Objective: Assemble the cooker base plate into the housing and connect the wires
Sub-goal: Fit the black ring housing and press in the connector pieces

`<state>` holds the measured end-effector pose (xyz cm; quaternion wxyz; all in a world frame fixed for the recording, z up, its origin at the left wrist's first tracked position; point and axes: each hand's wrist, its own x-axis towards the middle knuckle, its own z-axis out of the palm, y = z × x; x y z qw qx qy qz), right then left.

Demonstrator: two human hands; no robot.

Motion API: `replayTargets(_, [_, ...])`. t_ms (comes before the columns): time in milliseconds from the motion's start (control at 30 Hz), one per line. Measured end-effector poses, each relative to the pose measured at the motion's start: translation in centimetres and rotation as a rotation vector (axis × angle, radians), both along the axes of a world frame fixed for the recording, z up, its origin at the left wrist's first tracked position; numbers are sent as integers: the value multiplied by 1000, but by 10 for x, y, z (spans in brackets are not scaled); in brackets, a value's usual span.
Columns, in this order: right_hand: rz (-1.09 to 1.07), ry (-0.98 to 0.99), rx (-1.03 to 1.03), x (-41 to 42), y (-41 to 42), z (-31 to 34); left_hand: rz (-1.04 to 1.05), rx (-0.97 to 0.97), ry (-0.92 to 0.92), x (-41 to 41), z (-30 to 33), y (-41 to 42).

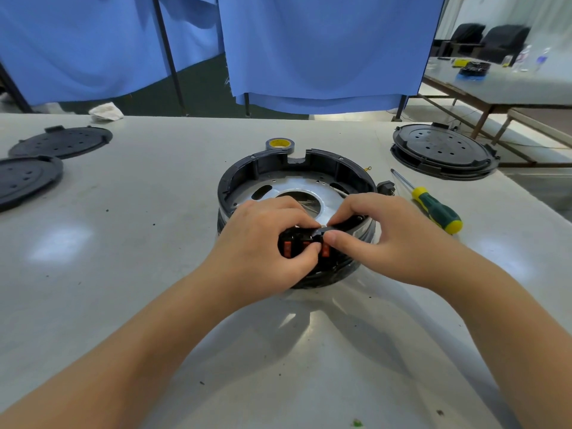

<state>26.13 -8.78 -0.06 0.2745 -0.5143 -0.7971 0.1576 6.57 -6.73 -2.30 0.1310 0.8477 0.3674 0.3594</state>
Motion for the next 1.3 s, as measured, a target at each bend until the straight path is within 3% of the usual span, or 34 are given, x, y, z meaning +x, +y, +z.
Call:
replayTargets(333, [22, -13, -65, 7, 3, -3, 65, 115, 158, 1, -1, -2])
replayTargets(1300, [-15, 1, 23, 1, 0, -1, 54, 12, 55, 2, -1, -2])
